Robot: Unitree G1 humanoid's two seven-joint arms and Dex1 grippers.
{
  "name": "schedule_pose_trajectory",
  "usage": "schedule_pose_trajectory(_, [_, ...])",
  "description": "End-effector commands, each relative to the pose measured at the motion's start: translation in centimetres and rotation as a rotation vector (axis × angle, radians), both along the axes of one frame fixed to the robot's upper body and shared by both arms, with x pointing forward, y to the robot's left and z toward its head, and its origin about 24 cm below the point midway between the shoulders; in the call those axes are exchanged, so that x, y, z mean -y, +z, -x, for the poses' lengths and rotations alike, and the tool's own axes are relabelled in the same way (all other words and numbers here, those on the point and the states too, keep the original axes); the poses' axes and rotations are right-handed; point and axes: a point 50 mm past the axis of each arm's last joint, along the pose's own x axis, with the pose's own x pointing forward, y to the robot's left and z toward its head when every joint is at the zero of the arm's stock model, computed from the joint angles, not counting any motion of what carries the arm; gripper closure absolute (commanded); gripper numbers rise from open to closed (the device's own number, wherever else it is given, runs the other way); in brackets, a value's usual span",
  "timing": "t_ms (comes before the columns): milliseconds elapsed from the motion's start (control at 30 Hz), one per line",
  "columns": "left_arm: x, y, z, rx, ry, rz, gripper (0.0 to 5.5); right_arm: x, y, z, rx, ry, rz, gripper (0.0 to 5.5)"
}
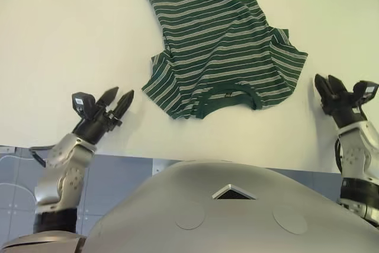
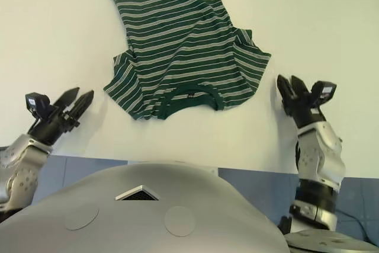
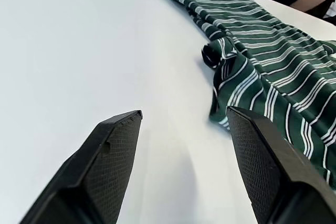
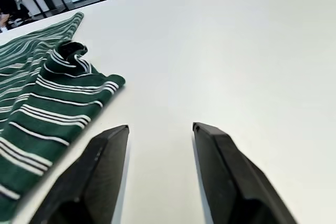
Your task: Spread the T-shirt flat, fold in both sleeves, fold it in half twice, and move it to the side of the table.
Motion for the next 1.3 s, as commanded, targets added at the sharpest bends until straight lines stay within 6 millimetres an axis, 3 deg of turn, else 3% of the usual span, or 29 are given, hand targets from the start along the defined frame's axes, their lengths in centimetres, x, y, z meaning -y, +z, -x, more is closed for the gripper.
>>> schedule_pose_trajectory(33, [2.3,-0.2,0.5,-0.087,-0.011,0.114,2.56,-0.9,-1.2,-0.3,-0.084,-0.022,-0.054,3.22])
schedule_pose_trajectory(133, [2.6,-1.7,1.0,-0.181,-0.031,0.011,2.56,-1.4,-1.1,-1.2,-0.077,-0.016,-0.069,3.22])
schedule_pose_trajectory(200, [3.0,-2.7,0.8,-0.209,-0.018,-0.040,2.85,-1.6,-0.6,-2.1,-0.061,0.008,-0.063,3.22])
schedule_pose_trajectory(333, [3.5,-3.9,0.1,-0.214,0.012,-0.068,3.61,-1.7,-0.3,-3.3,-0.046,0.021,-0.047,3.22])
schedule_pose_trajectory(500, [4.7,-4.0,0.6,-0.202,-0.120,-0.133,4.48,-2.4,-0.7,-3.4,-0.041,0.031,-0.049,3.22])
schedule_pose_trajectory(667, [3.9,-4.7,0.5,-0.195,-0.162,-0.288,5.37,-2.8,-0.5,-3.5,-0.029,0.054,-0.068,3.22])
schedule_pose_trajectory(867, [4.5,-2.9,-0.7,-0.086,-0.201,-0.250,5.48,-3.6,-0.3,-4.1,-0.055,0.109,-0.117,3.22])
schedule_pose_trajectory(1000, [4.6,0.4,-2.1,0.067,-0.225,-0.155,5.50,-3.4,-0.5,-4.7,-0.098,0.092,-0.078,3.99])
schedule_pose_trajectory(1100, [5.9,3.7,-3.5,0.217,-0.282,-0.051,5.50,-3.9,-0.6,-5.4,-0.113,0.092,-0.070,4.55])
schedule_pose_trajectory(1233, [7.9,4.8,-3.7,0.244,-0.412,-0.025,5.50,-4.0,-0.3,-6.3,-0.105,0.052,-0.064,5.42])
schedule_pose_trajectory(1300, [8.5,4.8,-4.1,0.244,-0.463,-0.038,5.50,-4.3,0.1,-6.5,-0.071,0.063,-0.075,5.47])
